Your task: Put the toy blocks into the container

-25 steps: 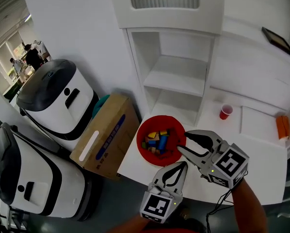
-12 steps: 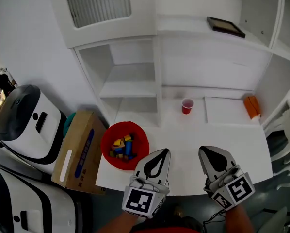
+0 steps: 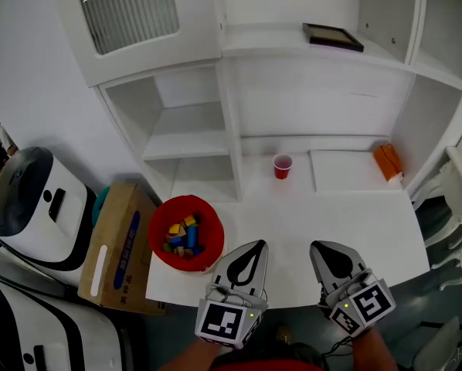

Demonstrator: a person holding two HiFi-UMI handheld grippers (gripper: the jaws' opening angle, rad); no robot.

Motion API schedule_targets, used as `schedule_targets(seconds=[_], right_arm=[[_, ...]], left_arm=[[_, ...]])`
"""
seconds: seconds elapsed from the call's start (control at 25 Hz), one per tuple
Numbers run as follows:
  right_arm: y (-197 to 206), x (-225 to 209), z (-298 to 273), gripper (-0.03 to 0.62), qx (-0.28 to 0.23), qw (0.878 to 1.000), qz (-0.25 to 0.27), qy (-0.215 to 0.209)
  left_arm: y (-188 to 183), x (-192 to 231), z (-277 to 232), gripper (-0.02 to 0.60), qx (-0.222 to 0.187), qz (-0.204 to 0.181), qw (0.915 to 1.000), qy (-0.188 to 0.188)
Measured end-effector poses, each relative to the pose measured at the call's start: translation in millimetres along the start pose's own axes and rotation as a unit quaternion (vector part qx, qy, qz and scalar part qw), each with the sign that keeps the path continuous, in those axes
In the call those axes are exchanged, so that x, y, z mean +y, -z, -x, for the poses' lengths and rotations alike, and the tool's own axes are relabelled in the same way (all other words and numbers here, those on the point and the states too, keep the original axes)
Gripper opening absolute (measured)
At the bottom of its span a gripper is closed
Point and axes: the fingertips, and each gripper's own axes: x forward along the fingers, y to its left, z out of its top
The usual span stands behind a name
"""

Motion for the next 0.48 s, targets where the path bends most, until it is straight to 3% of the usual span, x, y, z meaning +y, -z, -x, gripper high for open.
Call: schedule_targets(seconds=[0.48], right_arm=[[-2.2, 6.1, -4.2, 0.005, 0.000, 1.000, 0.004, -0.011]], left_arm=[[-0.3, -0.7, 3.3, 0.025, 0.006, 0.002, 1.0000, -0.002]])
